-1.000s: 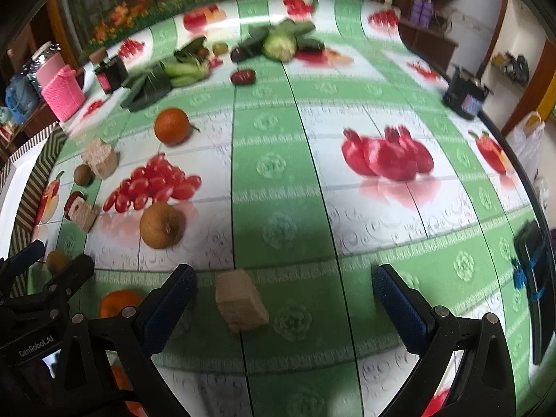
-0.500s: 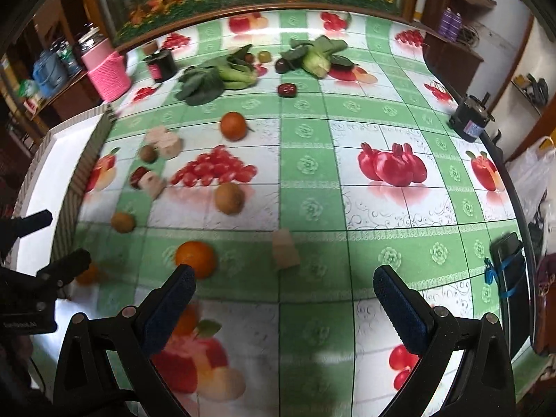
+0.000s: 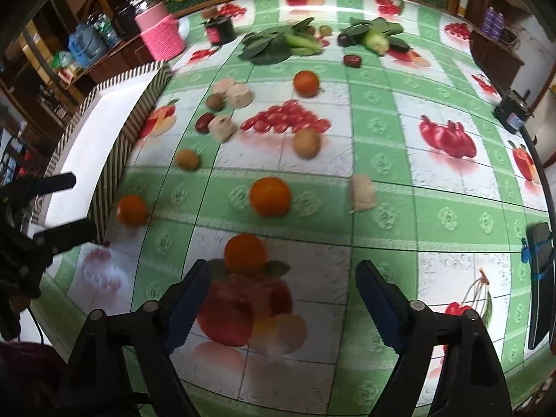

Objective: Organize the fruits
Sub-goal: 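Grasp an orange with the left gripper while the right gripper grasps another orange, then carry both oranges into the white tray and open both grippers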

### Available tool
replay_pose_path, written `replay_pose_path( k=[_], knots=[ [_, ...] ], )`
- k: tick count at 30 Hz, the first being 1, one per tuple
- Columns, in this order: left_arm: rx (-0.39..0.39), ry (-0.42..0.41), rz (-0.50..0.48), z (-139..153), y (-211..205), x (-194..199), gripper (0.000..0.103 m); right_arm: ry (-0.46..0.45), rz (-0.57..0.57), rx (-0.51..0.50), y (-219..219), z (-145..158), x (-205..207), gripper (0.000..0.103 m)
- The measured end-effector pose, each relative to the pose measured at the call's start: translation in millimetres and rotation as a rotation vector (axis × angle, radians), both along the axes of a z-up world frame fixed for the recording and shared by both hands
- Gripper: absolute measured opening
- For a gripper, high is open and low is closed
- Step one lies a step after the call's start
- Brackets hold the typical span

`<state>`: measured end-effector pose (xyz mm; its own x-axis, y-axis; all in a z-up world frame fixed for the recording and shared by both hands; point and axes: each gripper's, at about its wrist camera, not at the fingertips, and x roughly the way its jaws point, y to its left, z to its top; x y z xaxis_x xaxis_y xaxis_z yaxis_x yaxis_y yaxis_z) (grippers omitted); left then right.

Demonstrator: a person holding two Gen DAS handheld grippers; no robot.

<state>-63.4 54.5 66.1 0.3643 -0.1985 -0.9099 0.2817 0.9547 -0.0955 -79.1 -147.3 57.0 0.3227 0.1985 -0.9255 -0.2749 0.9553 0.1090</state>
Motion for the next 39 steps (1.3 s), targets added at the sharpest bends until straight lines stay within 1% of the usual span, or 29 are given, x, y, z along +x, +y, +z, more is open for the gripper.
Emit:
replay_pose_path(
  k=[4,5,9,11,12,14,15,17,18,19,20,21,22,23,28,33,39],
  knots=[
    [-0.015,0.01,-0.01,-5,-6,3,0.103,0.017,0.018,0.01,4,-4,1,0.075],
    [-0.014,0.01,-0.019,-6,-10,4,0.103,0.023,0.023,0.013,4,-5,1,0.073],
    [0.006,0.014,-0.041,-12,-17,7,0.103,0.032,0.032,0.013,9,-8,5,0.072],
    [0.012,0.017,-0.042,-15,-17,10,0.103,0.034,0.038,0.013,11,-10,6,0.067],
    [0.017,0.022,-0.041,-17,-17,11,0.103,0.035,0.04,0.012,13,-11,7,0.066],
    [0.018,0.032,-0.038,-22,-18,14,0.101,0.049,0.047,0.015,15,-14,9,0.064],
    [0.019,0.035,-0.04,-24,-18,15,0.098,0.049,0.049,0.015,16,-15,10,0.063],
    [0.027,0.04,-0.046,-29,-20,15,0.093,0.057,0.051,0.006,19,-19,13,0.053],
    [0.027,0.042,-0.048,-31,-20,15,0.086,0.07,0.053,0.003,20,-22,14,0.049],
    [0.025,0.051,-0.049,-34,-21,15,0.072,0.084,0.057,0.011,21,-25,14,0.041],
    [0.019,0.07,-0.05,-39,-21,16,0.063,0.08,0.059,0.012,21,-25,13,0.037],
    [0.013,0.084,-0.051,-42,-21,17,0.046,0.071,0.063,0.017,22,-24,12,0.034],
    [0.005,0.099,-0.048,-45,-20,17,0.034,0.075,0.067,0.024,23,-24,12,0.031],
    [0.003,0.114,-0.038,-49,-19,17,0.03,0.077,0.067,0.025,23,-23,12,0.031],
    [-0.001,0.098,-0.029,-43,-16,13,0.03,0.071,0.056,0.054,19,-17,11,0.031],
    [-0.032,0.083,-0.01,-26,-10,14,0.03,0.065,0.056,0.101,20,-5,11,0.031],
    [-0.035,0.049,0.024,-2,5,17,0.03,0.034,0.098,0.121,40,12,19,0.031]
  ],
)
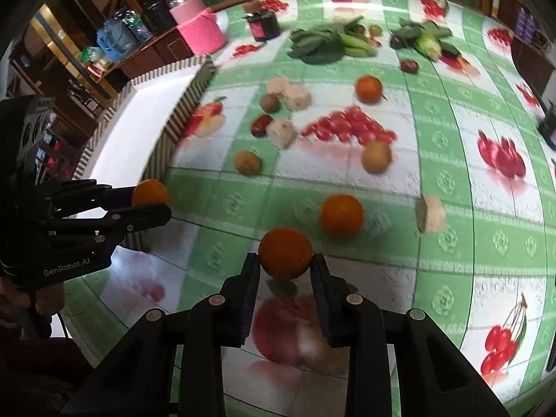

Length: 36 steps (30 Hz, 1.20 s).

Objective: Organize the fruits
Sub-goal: 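Carry both oranges into the white tray and open both grippers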

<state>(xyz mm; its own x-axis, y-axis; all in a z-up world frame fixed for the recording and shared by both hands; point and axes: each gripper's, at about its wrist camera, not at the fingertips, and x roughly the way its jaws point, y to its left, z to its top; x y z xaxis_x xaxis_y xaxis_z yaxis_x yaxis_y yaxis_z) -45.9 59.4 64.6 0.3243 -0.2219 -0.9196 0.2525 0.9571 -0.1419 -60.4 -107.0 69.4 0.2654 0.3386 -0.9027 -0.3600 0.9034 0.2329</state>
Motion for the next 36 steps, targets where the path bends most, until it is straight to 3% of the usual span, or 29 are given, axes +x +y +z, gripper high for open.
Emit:
replay_pose_path(
  k=[7,22,36],
  knots=[
    [0.053,-0.023,0.072,11,28,7,0.03,-0.032,0.063,0.022,36,14,14,0.031],
    [0.132,-0.025,0.209,2,94,31,0.03,-0.056,0.174,0.038,107,21,45,0.031],
    [0.158,-0.016,0.37,-12,159,85,0.031,-0.048,0.269,0.093,194,13,113,0.031]
  ],
)
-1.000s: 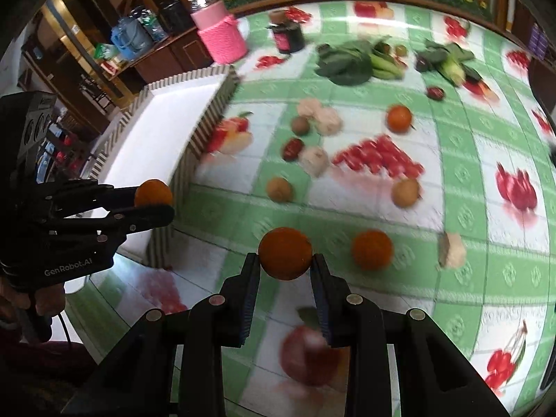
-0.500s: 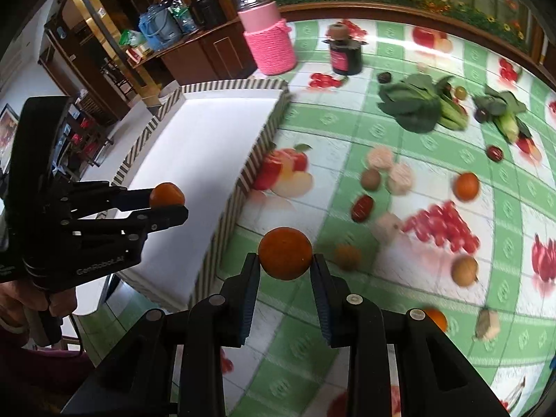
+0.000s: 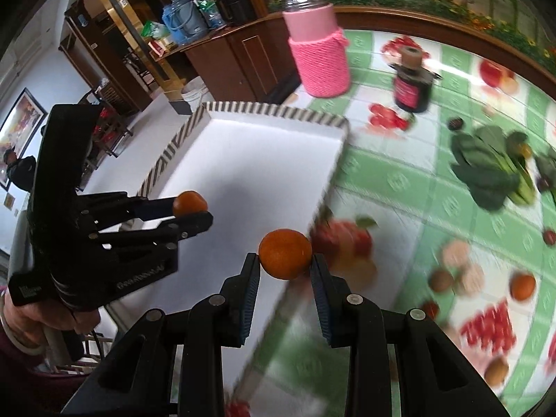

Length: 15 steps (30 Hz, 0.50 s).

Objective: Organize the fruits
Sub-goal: 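Carry both oranges into the white tray and open both grippers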

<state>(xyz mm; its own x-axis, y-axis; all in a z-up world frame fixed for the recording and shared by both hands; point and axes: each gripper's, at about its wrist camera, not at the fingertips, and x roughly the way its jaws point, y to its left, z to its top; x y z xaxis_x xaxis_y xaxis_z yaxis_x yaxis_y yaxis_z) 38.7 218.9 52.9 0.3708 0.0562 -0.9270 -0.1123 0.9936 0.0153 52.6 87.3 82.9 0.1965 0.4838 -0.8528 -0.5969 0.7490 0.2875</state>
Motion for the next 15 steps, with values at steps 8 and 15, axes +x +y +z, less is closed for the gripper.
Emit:
replay_pose_path(
  k=[8,15],
  knots=[
    [0.008,0.013,0.065,-14,18,24,0.031,0.031,0.025,0.003,46,-22,48,0.03],
    [0.014,0.021,0.085,-21,23,33,0.031,0.044,-0.01,-0.01,40,-33,63,0.034]
  ],
)
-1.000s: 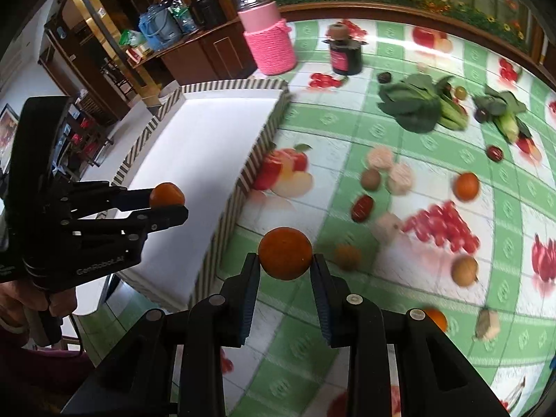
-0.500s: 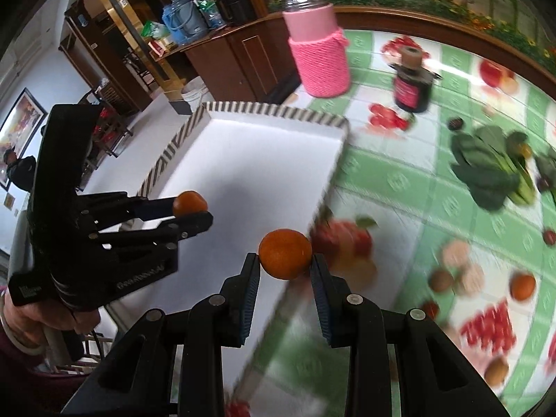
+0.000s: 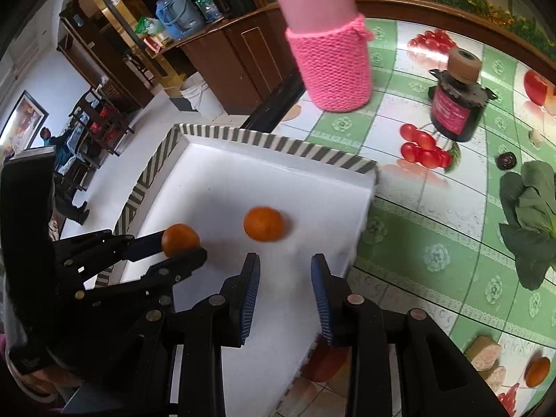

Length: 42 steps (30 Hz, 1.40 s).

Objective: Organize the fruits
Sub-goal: 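Carry both oranges into the white tray and open both grippers, then move both open grippers back over the fruits on the table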

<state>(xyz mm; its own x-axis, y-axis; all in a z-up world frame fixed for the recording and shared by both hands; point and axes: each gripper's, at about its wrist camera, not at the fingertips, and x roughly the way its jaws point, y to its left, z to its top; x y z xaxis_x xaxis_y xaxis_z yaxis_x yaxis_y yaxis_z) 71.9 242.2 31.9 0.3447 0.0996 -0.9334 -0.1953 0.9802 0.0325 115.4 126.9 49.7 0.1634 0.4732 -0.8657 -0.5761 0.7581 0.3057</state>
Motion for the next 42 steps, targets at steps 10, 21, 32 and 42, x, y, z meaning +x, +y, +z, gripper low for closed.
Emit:
replay_pose_path(
  k=[10,21,32,42],
  knots=[
    [-0.01,-0.004,-0.003,-5,-8,-8,0.071,0.053,0.049,0.019,-7,-5,-24,0.035],
    [0.023,0.003,-0.014,-10,-3,-39,0.074,0.137,0.001,0.026,-41,-7,-69,0.033],
    [-0.072,-0.053,-0.108,19,-48,-55,0.074,-0.024,-0.145,0.0,-116,29,-105,0.068],
    [-0.11,-0.065,-0.232,33,-108,-59,0.074,-0.023,-0.338,-0.055,-212,30,-127,0.068]
  ],
)
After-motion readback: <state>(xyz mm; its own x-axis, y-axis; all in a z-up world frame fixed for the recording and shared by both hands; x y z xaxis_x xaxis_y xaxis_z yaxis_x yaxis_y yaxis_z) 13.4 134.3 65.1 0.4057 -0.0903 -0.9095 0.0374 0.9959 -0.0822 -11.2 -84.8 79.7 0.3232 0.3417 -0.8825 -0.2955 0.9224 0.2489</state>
